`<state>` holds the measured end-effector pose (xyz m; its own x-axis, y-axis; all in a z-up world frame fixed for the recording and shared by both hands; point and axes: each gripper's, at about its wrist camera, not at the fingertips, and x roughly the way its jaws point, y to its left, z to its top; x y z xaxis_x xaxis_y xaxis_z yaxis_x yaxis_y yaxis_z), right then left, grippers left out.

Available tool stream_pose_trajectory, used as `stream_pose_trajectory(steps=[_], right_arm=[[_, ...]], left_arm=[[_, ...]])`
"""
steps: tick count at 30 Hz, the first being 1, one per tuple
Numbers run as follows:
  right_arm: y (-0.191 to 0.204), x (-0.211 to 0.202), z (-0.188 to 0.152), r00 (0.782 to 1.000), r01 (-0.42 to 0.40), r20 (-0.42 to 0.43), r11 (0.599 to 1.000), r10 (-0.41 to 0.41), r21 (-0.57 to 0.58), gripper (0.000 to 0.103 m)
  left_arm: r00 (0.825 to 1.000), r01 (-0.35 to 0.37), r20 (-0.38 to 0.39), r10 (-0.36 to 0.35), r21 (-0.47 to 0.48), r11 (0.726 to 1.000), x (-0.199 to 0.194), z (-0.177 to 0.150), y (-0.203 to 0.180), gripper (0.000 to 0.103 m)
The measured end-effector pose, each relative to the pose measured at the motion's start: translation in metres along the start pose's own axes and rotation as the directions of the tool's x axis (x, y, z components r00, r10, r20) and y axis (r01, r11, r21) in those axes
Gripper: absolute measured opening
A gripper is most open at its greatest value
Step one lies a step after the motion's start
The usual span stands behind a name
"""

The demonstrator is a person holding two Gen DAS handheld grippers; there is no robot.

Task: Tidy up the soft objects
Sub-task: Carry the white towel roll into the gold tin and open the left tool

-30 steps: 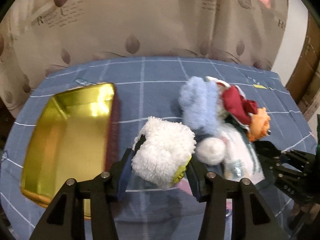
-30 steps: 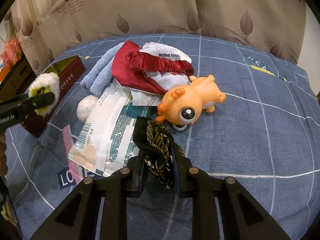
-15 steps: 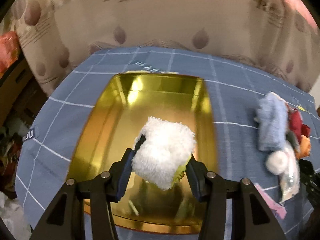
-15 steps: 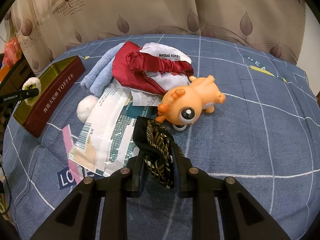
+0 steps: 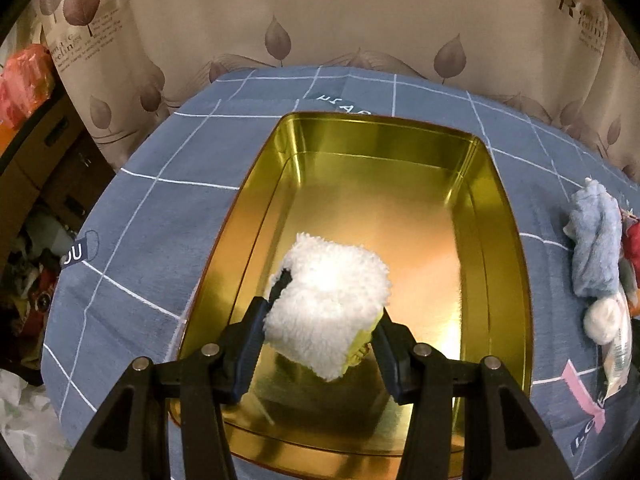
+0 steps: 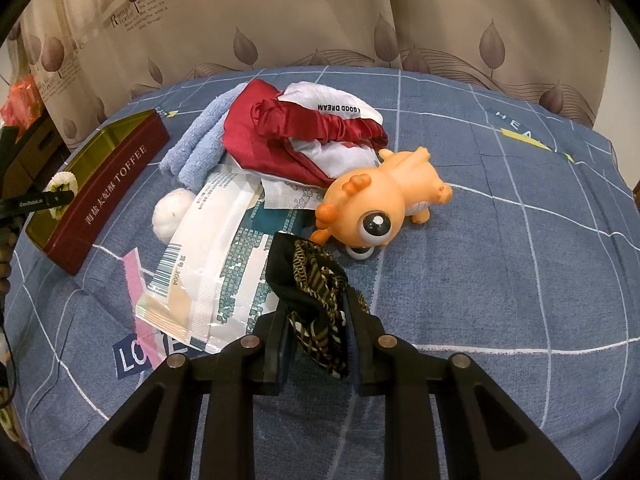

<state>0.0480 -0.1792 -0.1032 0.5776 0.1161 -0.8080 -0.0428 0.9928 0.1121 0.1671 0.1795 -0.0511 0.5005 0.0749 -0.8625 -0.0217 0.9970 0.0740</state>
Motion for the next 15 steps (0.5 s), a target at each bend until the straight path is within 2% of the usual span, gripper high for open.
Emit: stream_pose_trajectory(steps=[15], right_arm=[[0.001, 0.000, -0.001, 1.000, 0.002, 0.000, 1.000, -0.002, 0.000, 0.021]], left_arm=[[0.998, -0.044, -0.041, 0.044, 0.000, 0.999, 0.011, -0.004, 0.007, 0.052]])
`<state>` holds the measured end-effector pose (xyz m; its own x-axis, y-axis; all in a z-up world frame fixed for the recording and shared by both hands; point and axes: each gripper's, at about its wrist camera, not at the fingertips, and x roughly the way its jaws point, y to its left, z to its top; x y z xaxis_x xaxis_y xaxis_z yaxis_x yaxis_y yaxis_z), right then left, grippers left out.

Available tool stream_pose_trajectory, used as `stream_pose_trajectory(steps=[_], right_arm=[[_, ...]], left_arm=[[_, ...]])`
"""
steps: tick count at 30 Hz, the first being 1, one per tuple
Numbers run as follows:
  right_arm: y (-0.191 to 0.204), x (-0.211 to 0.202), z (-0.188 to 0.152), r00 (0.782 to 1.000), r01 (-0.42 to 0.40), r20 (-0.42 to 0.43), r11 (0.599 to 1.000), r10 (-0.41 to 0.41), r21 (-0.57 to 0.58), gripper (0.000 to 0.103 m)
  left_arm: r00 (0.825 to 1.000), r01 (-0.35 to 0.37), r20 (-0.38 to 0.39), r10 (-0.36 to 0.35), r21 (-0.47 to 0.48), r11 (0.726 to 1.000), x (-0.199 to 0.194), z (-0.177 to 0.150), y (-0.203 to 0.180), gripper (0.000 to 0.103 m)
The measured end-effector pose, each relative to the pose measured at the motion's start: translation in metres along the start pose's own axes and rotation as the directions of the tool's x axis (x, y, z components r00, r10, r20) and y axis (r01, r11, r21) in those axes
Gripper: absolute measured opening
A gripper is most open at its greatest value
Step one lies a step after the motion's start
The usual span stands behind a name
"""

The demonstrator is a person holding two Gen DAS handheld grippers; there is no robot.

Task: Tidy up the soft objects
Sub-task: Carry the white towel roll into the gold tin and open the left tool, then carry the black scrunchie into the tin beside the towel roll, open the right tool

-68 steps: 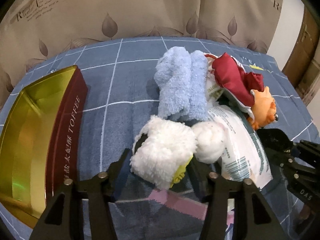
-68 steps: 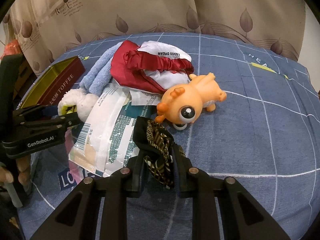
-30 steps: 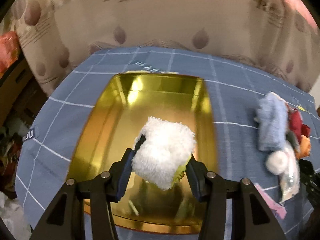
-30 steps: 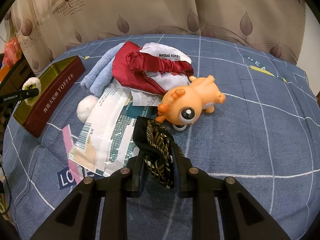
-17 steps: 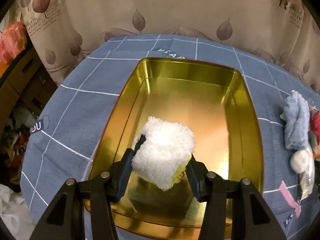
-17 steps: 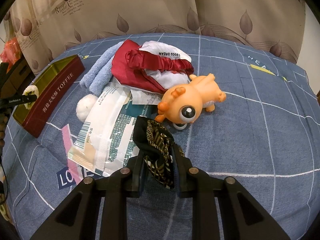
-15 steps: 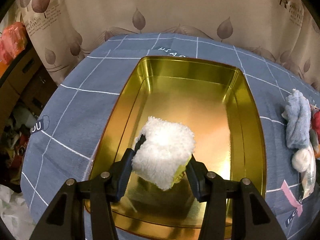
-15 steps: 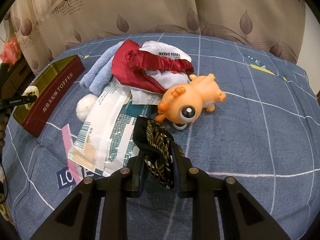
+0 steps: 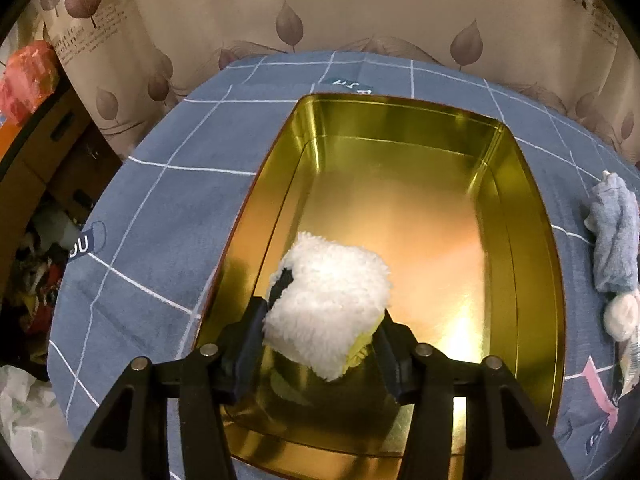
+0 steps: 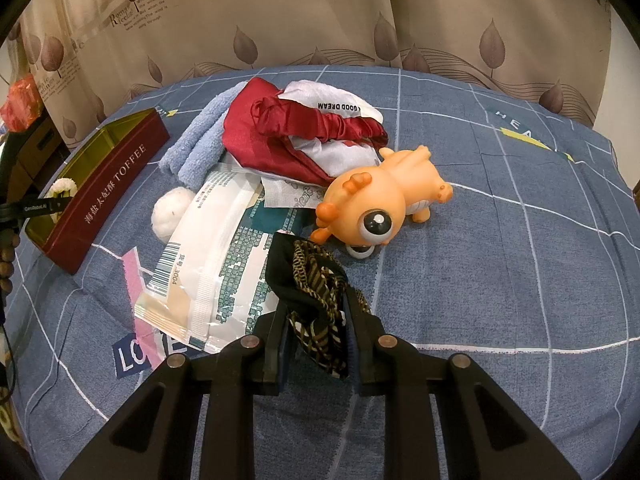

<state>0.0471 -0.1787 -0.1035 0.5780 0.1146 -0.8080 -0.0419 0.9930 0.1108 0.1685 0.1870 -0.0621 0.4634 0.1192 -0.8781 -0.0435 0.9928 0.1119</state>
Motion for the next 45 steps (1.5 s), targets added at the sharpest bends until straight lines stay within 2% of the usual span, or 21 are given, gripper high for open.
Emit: stream_pose_trajectory(steps=[6, 16, 20, 25, 29, 32, 37, 45], right_arm=[[0.000, 0.000, 0.000, 1.000, 0.000, 0.000, 1.000, 0.000, 0.000, 0.021], [0.001, -0.001, 0.000, 1.000, 0.012, 0.003, 1.000, -0.012, -0.012, 0.021], [0.005, -0.006, -0.002, 1.000, 0.010, 0.009, 1.000, -0.010, -0.017, 0.021], [0.006, -0.015, -0.006, 1.000, -0.020, 0.017, 1.000, 0.020, -0.006, 0.020], [0.009, -0.024, -0.008, 0.999, -0.045, 0.030, 0.999, 0.045, 0.000, 0.019], [0.013, -0.031, -0.007, 0.998, -0.043, 0.045, 0.999, 0.044, -0.018, 0.019], [0.019, -0.035, -0.003, 0.998, -0.043, 0.043, 0.999, 0.044, -0.030, 0.019], [0.051, -0.041, 0.019, 0.996, -0.069, 0.051, 0.994, 0.074, -0.090, 0.019]], left_arm=[[0.999, 0.040, -0.021, -0.040, -0.015, 0.999, -0.001, -0.002, 0.001, 0.057], [0.996, 0.082, 0.019, -0.082, -0.012, 0.997, -0.021, -0.004, 0.004, 0.057], [0.998, 0.059, 0.033, -0.059, -0.022, 0.998, -0.029, -0.011, 0.007, 0.057], [0.992, -0.002, 0.122, 0.011, -0.074, 0.997, -0.048, -0.022, 0.017, 0.057], [0.980, -0.039, 0.191, 0.062, -0.120, 0.992, -0.060, -0.030, 0.029, 0.057], [0.980, -0.008, 0.194, 0.040, -0.163, 0.987, -0.061, -0.035, 0.039, 0.057], [0.968, 0.001, 0.246, 0.044, -0.179, 0.984, -0.064, -0.044, 0.051, 0.057], [0.979, 0.027, 0.206, 0.008, -0.170, 0.985, -0.063, -0.050, 0.055, 0.057]])
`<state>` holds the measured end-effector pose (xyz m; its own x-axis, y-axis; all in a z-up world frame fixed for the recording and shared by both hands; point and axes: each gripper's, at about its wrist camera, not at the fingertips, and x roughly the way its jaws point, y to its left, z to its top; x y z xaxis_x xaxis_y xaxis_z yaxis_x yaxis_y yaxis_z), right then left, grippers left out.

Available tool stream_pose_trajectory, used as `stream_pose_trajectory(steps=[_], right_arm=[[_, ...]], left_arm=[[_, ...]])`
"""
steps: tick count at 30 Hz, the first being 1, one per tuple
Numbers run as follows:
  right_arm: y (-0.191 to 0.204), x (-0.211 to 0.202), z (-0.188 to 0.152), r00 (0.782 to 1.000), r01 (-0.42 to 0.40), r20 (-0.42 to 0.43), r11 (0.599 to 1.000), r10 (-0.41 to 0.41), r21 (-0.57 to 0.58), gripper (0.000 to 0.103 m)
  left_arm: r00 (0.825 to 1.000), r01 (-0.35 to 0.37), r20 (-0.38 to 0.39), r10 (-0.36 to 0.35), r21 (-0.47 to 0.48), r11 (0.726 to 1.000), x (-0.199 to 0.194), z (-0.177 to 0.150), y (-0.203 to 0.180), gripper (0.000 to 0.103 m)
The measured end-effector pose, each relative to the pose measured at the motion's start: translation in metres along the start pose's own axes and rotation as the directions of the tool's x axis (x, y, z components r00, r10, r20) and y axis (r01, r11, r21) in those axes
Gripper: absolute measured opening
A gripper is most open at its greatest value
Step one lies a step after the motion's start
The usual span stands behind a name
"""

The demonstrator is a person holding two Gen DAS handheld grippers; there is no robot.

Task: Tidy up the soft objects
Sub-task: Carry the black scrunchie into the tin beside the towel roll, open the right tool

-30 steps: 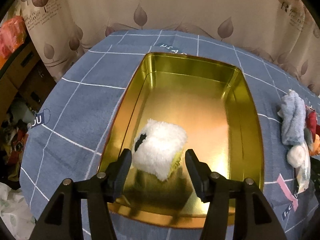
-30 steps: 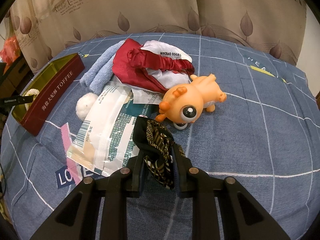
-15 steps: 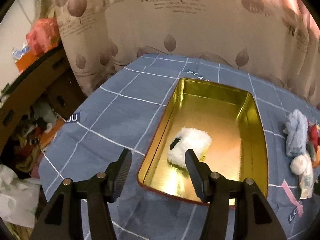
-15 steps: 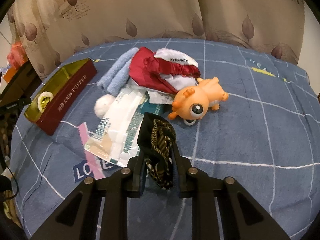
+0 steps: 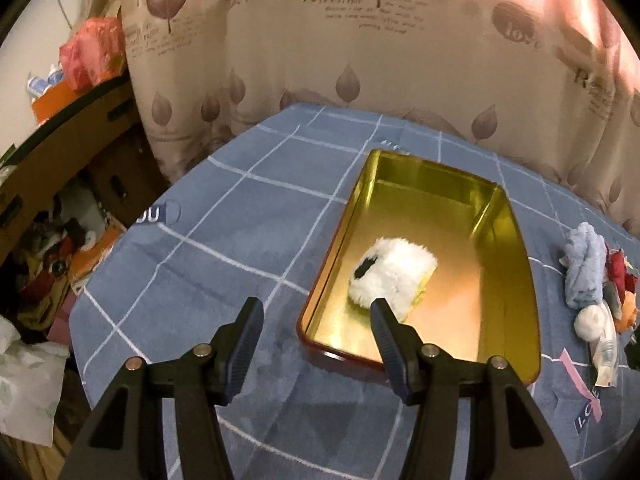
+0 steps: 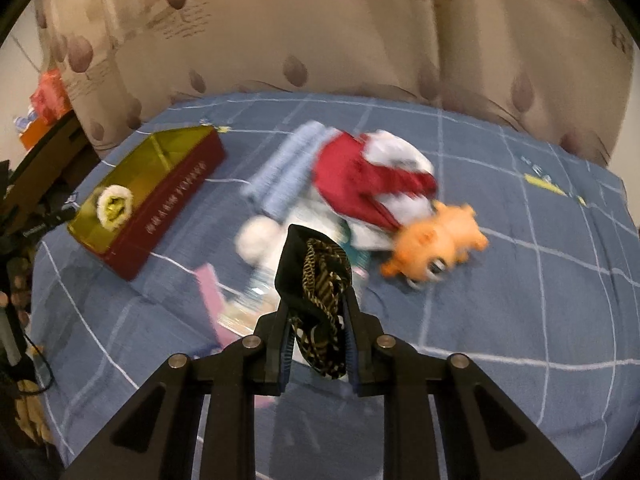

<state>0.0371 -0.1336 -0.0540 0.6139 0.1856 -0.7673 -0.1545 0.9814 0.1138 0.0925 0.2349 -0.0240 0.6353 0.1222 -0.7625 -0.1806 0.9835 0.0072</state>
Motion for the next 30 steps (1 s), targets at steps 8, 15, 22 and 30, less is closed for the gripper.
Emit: stream_pose_trajectory(steps=[8, 15, 22, 30], right_arm=[[0.070, 0.011, 0.034, 0.995, -0.096, 0.007, 0.988, 0.098, -0.124, 0.019], [0.137, 0.040, 0.057, 0.984, -0.177, -0.022, 0.961, 0.176, -0.213, 0.019], [0.183, 0.064, 0.072, 0.978, -0.210, -0.037, 0.943, 0.207, -0.259, 0.019], [0.209, 0.098, 0.090, 0.981, -0.192, -0.041, 0.940, 0.188, -0.282, 0.019]], left_arm=[[0.999, 0.005, -0.036, -0.007, -0.053, 0.999, 0.001, -0.004, 0.013, 0.057], [0.999, -0.034, -0.020, 0.033, -0.054, 0.998, -0.004, -0.006, 0.022, 0.057], [0.999, -0.043, -0.016, 0.042, -0.076, 0.996, -0.005, -0.008, 0.032, 0.057], [0.998, -0.062, -0.027, 0.060, -0.114, 0.992, -0.007, -0.015, 0.045, 0.057]])
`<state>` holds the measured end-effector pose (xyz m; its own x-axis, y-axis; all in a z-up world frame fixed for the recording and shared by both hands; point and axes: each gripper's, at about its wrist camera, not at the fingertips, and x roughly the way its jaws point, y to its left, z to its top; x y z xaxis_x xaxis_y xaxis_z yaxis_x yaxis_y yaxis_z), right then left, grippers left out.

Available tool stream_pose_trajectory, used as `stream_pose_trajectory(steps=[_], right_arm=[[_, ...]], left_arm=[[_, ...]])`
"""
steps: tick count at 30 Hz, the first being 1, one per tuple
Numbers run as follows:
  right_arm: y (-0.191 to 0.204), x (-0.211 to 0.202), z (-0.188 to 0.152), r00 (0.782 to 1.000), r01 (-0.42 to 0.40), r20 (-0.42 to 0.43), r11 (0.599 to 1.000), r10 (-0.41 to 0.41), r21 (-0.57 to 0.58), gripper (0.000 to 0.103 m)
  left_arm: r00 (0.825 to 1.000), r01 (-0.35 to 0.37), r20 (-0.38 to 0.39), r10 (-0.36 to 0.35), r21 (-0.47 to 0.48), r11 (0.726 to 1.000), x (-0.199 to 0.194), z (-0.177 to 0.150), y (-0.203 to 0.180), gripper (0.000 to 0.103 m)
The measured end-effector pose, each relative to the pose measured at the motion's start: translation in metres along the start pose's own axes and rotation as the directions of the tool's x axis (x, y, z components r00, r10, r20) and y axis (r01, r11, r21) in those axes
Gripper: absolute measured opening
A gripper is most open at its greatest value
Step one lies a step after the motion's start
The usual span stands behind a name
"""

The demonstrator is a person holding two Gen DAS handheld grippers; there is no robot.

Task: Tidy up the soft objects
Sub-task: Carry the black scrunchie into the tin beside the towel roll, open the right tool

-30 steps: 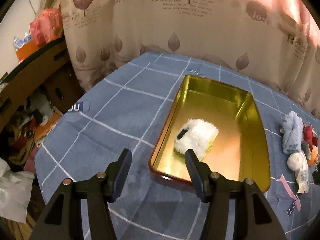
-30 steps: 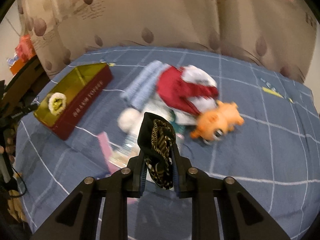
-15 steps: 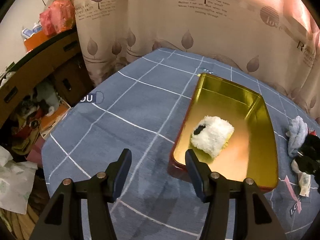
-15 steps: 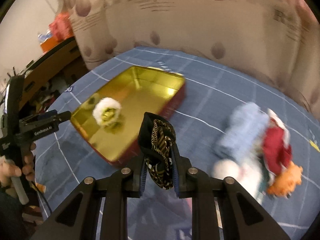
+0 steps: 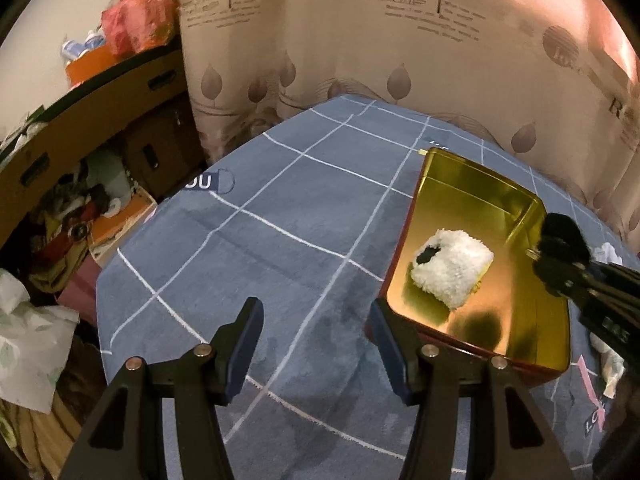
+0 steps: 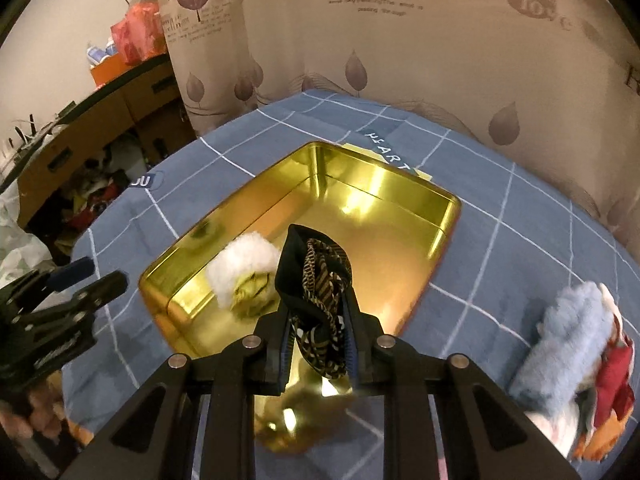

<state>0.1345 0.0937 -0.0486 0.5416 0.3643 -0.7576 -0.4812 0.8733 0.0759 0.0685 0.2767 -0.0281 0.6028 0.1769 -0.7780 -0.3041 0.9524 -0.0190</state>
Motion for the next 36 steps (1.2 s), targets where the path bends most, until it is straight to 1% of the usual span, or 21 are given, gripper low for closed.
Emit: stream_pose_trajectory(steps=[7, 9, 19, 20, 23, 28, 30, 36], right_arm=[[0.004, 0.030, 0.009, 0.998, 0.033, -0.043, 0.999, -0.035, -0.025, 0.019], [0.004, 0.037, 0.010, 0.998, 0.039, -0.052, 0.999, -0.041, -0.027, 0.019], [0.009, 0.059, 0.012, 0.992, 0.074, -0.097, 0.995, -0.080, -0.071, 0.020], [0.009, 0.060, 0.012, 0.992, 0.073, -0.098, 0.995, -0.080, -0.069, 0.023], [0.008, 0.060, 0.012, 0.992, 0.074, -0.100, 0.995, -0.081, -0.065, 0.024], [0.008, 0.057, 0.012, 0.993, 0.073, -0.092, 0.995, -0.079, -0.063, 0.032], [0.008, 0.055, 0.013, 0.993, 0.070, -0.088, 0.996, -0.075, -0.056, 0.039], [0.008, 0.040, 0.015, 0.996, 0.054, -0.064, 0.998, -0.057, -0.039, 0.041]], left_arm=[[1.000, 0.007, -0.011, -0.007, -0.027, 1.000, 0.002, 0.000, 0.006, 0.057], [1.000, -0.004, 0.000, 0.004, -0.026, 1.000, 0.000, 0.000, 0.006, 0.057], [1.000, 0.000, -0.006, 0.000, -0.018, 1.000, 0.001, -0.001, 0.004, 0.057], [1.000, 0.001, -0.007, -0.001, -0.016, 1.000, 0.001, -0.001, 0.004, 0.057], [1.000, -0.001, -0.007, 0.000, -0.017, 1.000, 0.001, -0.001, 0.003, 0.057], [1.000, 0.002, -0.007, -0.002, -0.017, 1.000, 0.001, -0.002, 0.002, 0.057], [1.000, 0.004, -0.008, -0.004, -0.016, 1.000, 0.001, -0.002, 0.001, 0.057], [1.000, 0.004, -0.010, -0.004, -0.017, 1.000, 0.002, -0.001, 0.000, 0.057]])
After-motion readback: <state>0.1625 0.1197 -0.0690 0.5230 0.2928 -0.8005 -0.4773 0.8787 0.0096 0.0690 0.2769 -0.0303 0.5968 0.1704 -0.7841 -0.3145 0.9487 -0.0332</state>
